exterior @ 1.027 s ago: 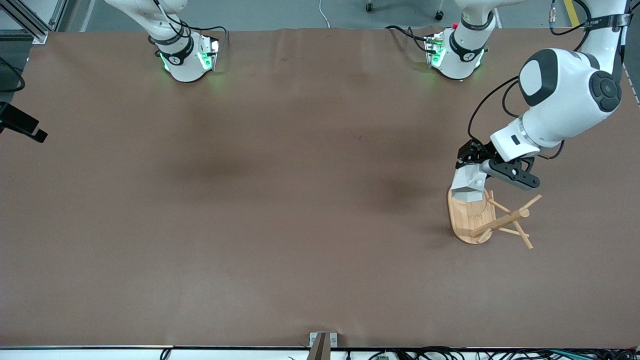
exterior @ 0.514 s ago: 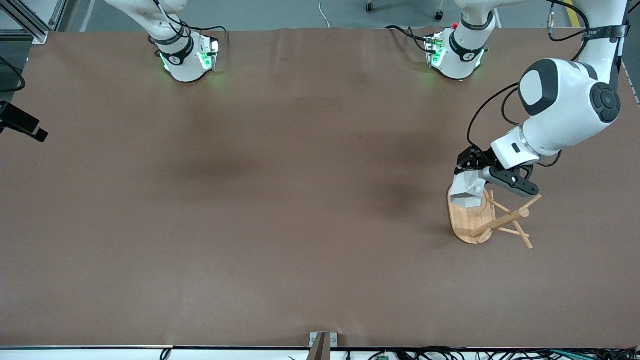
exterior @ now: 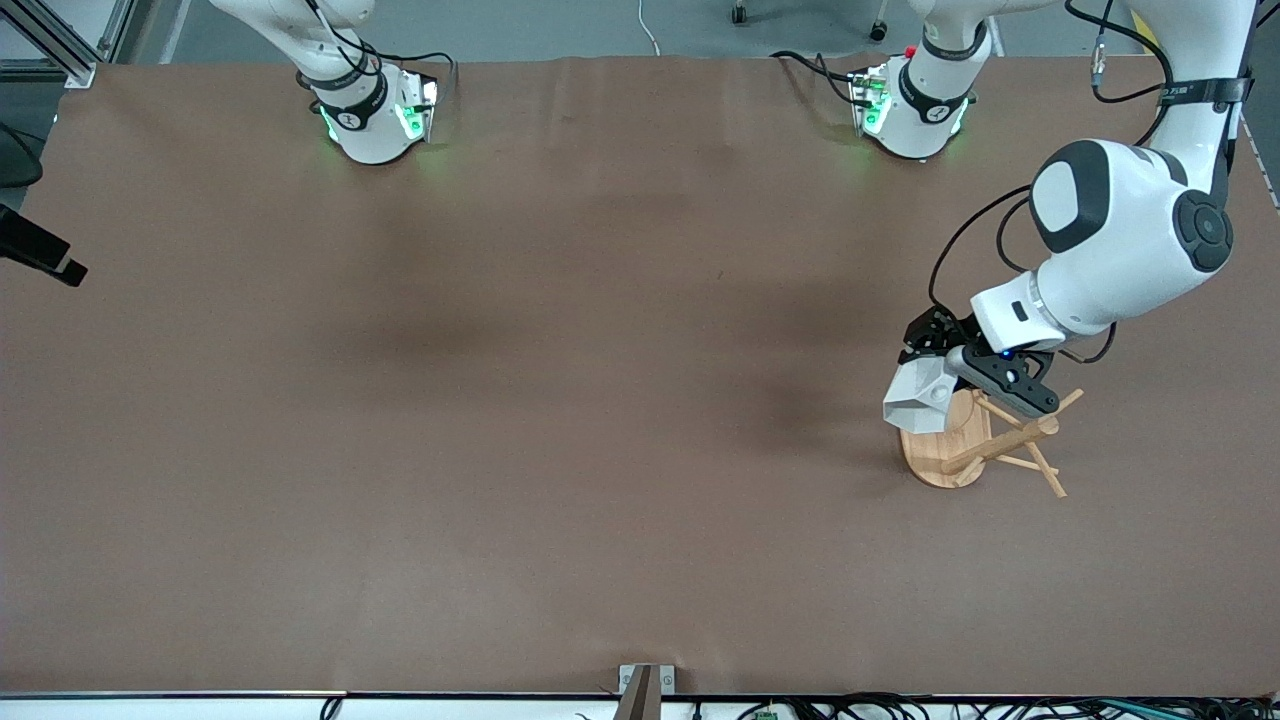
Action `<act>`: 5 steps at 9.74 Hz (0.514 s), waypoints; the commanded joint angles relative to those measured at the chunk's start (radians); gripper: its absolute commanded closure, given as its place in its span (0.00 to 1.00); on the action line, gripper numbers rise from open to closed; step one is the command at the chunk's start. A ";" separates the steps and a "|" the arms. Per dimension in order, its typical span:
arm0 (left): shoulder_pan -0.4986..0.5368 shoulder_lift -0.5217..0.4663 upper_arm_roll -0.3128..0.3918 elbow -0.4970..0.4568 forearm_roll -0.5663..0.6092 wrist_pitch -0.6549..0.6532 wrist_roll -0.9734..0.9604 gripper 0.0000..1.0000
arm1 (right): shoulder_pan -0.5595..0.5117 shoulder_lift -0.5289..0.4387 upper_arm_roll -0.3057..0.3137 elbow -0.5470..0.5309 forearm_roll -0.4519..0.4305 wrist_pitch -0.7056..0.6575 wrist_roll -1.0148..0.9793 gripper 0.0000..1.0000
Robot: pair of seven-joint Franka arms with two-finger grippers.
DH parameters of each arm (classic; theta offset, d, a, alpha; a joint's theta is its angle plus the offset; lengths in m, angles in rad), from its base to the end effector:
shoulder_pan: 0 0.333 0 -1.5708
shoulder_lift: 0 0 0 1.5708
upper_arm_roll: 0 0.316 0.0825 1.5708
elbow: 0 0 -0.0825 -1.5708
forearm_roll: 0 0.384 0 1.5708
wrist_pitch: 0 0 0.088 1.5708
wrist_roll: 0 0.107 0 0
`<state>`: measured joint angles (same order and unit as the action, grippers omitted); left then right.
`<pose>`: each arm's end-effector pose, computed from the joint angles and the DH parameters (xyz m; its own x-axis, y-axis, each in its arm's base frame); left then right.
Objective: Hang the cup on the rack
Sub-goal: 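Lower the cup handle onto a rack peg with the left gripper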
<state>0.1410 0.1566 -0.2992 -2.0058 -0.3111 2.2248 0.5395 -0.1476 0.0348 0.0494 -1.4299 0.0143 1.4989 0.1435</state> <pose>0.5824 -0.0979 0.3910 0.8683 -0.4605 0.1846 -0.4940 -0.8363 0.2377 0.5556 -0.0537 0.6647 0.9707 -0.2384 0.0316 -0.2378 -0.9711 -0.0207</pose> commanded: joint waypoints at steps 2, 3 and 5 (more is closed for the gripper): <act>0.000 0.049 0.032 0.016 -0.017 0.010 0.076 0.99 | 0.066 -0.029 -0.092 -0.001 -0.013 -0.042 -0.056 0.00; 0.000 0.049 0.035 0.018 -0.017 0.010 0.085 0.99 | 0.060 -0.030 -0.091 -0.004 -0.017 -0.042 -0.047 0.00; 0.000 0.057 0.046 0.027 -0.017 0.010 0.096 0.99 | 0.043 -0.026 -0.091 -0.003 -0.019 -0.023 -0.047 0.00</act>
<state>0.1450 0.1813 -0.2618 -1.9837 -0.3111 2.2251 0.6038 -0.0996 0.0224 -0.0417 -1.4257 0.0075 1.4691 0.1057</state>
